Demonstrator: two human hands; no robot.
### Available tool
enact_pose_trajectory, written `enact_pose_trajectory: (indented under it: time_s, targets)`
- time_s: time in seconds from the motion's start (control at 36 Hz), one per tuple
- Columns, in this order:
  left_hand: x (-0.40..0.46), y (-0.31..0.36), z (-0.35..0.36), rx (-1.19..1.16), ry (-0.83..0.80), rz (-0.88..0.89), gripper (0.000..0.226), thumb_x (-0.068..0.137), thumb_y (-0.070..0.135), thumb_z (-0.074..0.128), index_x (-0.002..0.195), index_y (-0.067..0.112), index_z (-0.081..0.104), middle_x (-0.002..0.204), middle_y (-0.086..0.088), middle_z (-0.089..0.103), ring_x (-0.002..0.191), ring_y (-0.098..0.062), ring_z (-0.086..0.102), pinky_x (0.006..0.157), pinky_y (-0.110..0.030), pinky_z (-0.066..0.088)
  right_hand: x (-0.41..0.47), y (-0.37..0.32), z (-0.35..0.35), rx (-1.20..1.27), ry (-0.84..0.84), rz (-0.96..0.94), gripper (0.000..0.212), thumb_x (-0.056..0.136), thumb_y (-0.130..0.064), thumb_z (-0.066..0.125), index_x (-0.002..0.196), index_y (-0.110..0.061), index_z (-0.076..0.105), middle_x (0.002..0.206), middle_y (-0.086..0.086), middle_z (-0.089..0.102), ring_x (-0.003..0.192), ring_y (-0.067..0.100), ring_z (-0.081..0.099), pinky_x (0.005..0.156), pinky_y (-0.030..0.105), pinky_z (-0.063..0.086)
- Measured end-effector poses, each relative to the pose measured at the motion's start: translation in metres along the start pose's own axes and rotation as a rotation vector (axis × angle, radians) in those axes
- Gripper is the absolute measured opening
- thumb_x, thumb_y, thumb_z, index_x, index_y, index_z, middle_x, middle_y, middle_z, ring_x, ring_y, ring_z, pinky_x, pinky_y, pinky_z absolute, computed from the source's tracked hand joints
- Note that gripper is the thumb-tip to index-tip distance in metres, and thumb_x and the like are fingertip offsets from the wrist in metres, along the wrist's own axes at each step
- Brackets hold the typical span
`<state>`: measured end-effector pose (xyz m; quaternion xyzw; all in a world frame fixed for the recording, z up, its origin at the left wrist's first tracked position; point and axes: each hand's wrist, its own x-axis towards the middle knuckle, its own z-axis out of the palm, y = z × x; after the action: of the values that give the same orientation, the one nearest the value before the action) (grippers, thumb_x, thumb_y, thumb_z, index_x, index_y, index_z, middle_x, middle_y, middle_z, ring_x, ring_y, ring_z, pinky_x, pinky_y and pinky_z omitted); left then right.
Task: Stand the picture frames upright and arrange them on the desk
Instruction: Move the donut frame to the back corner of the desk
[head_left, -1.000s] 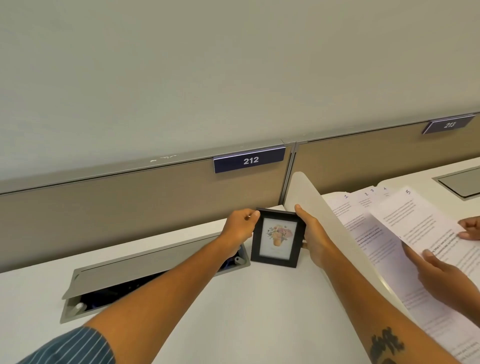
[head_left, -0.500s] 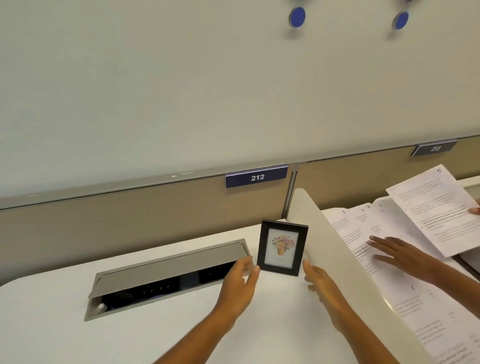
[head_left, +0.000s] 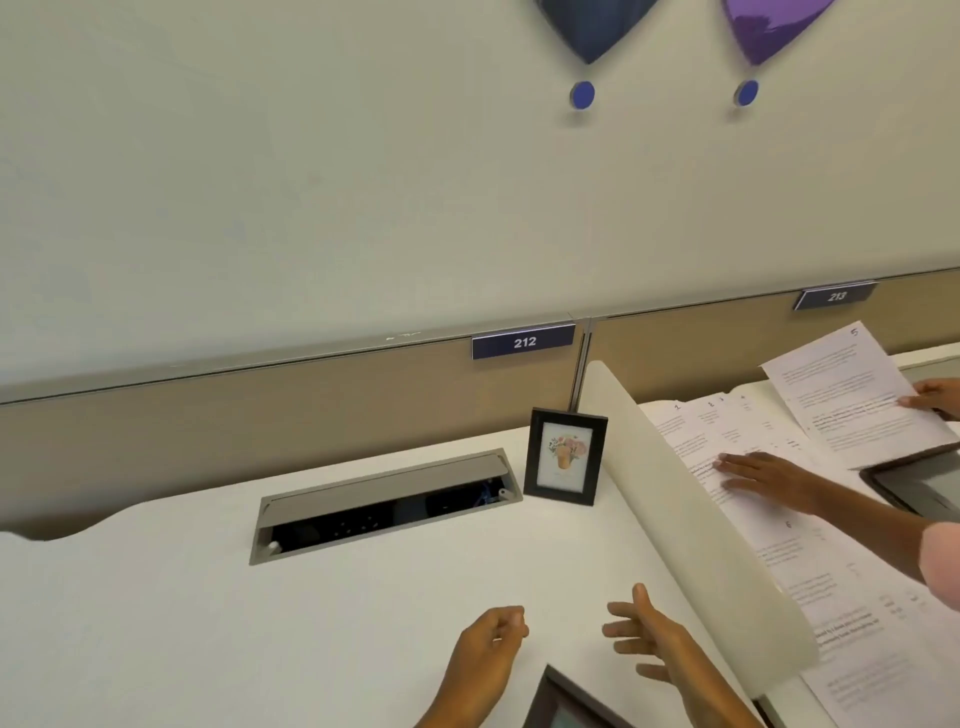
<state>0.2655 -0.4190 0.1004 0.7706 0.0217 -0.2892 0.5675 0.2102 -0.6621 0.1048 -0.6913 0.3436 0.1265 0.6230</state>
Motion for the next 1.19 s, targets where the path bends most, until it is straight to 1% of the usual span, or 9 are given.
enact_pose_trajectory:
  time_s: [0.06,0.14,0.31,0.42,0.58,0.72,0.89,1.06,1.19]
  targets:
    - [-0.012,-0.001,0.001,0.0,-0.003,-0.001,0.024,0.106,0.04,0.054,0.123,0.031,0.068,0.117,0.012,0.075,0.115,-0.004,0.067,0.11,-0.03,0.049,-0.004,0.016,-0.004,-0.027,-0.004,0.006,0.083,0.088,-0.093,0.042,0.122,-0.028,0.08,0.109,-0.008,0.085,0.11,0.019,0.077,0.103,0.046,0.055]
    - [-0.025,-0.003,0.001,-0.013,-0.011,-0.004,0.024,0.105,0.044,0.053,0.121,0.036,0.069,0.119,0.015,0.073,0.118,-0.002,0.065,0.109,-0.028,0.048,-0.018,0.033,-0.008,0.011,0.0,0.015,0.095,0.071,-0.1,0.042,0.12,-0.029,0.082,0.112,-0.006,0.085,0.111,0.019,0.077,0.097,0.043,0.054]
    - [-0.044,-0.014,0.001,0.001,-0.028,0.033,0.033,0.106,0.046,0.048,0.133,0.037,0.065,0.126,0.018,0.07,0.122,-0.002,0.061,0.105,-0.027,0.048,-0.05,0.045,0.0,0.03,0.028,0.002,0.085,0.09,-0.089,0.036,0.123,-0.025,0.081,0.113,-0.003,0.085,0.114,0.021,0.076,0.093,0.039,0.05]
    - [-0.053,-0.026,-0.001,0.009,-0.021,0.047,0.036,0.106,0.047,0.047,0.135,0.036,0.066,0.122,0.021,0.071,0.12,0.001,0.062,0.101,-0.024,0.047,-0.066,0.054,0.006,0.059,0.041,-0.022,0.081,0.094,-0.085,0.035,0.123,-0.024,0.08,0.112,0.0,0.084,0.118,0.024,0.074,0.11,0.049,0.049]
    - [-0.067,-0.039,-0.003,0.005,-0.012,0.063,0.039,0.109,0.045,0.044,0.14,0.032,0.064,0.131,0.013,0.07,0.125,-0.007,0.062,0.106,-0.029,0.048,-0.083,0.064,0.017,0.097,0.055,-0.027,0.079,0.097,-0.081,0.037,0.118,-0.021,0.083,0.114,0.005,0.084,0.117,0.025,0.073,0.092,0.041,0.052]
    - [-0.08,-0.05,0.003,-0.018,-0.019,0.06,0.04,0.109,0.043,0.045,0.142,0.028,0.063,0.133,0.009,0.07,0.125,-0.01,0.063,0.109,-0.033,0.05,-0.094,0.078,0.022,0.14,0.056,-0.036,0.079,0.103,-0.077,0.031,0.118,-0.02,0.084,0.11,0.007,0.085,0.116,0.028,0.075,0.095,0.046,0.055]
    - [-0.086,-0.057,0.007,-0.03,-0.008,0.069,0.04,0.11,0.041,0.045,0.143,0.027,0.062,0.134,0.007,0.07,0.127,-0.014,0.063,0.101,-0.029,0.051,-0.103,0.091,0.028,0.238,0.066,-0.053,0.09,0.101,-0.081,0.027,0.122,-0.011,0.08,0.113,0.017,0.083,0.113,0.035,0.074,0.096,0.05,0.056]
    - [-0.089,-0.064,0.011,-0.02,0.011,0.073,0.037,0.109,0.04,0.047,0.142,0.03,0.06,0.134,0.009,0.067,0.124,-0.012,0.063,0.075,-0.008,0.046,-0.107,0.105,0.034,0.269,0.079,-0.029,0.089,0.104,-0.078,0.022,0.128,-0.012,0.077,0.117,0.018,0.082,0.115,0.037,0.074,0.102,0.054,0.056]
    - [-0.086,-0.065,0.014,-0.017,0.002,0.071,0.039,0.109,0.04,0.048,0.145,0.028,0.057,0.131,0.014,0.061,0.118,-0.006,0.056,0.073,-0.007,0.042,-0.113,0.112,0.04,0.286,0.045,-0.03,0.096,0.09,-0.087,0.027,0.134,-0.015,0.074,0.118,0.015,0.083,0.116,0.037,0.076,0.11,0.058,0.053]
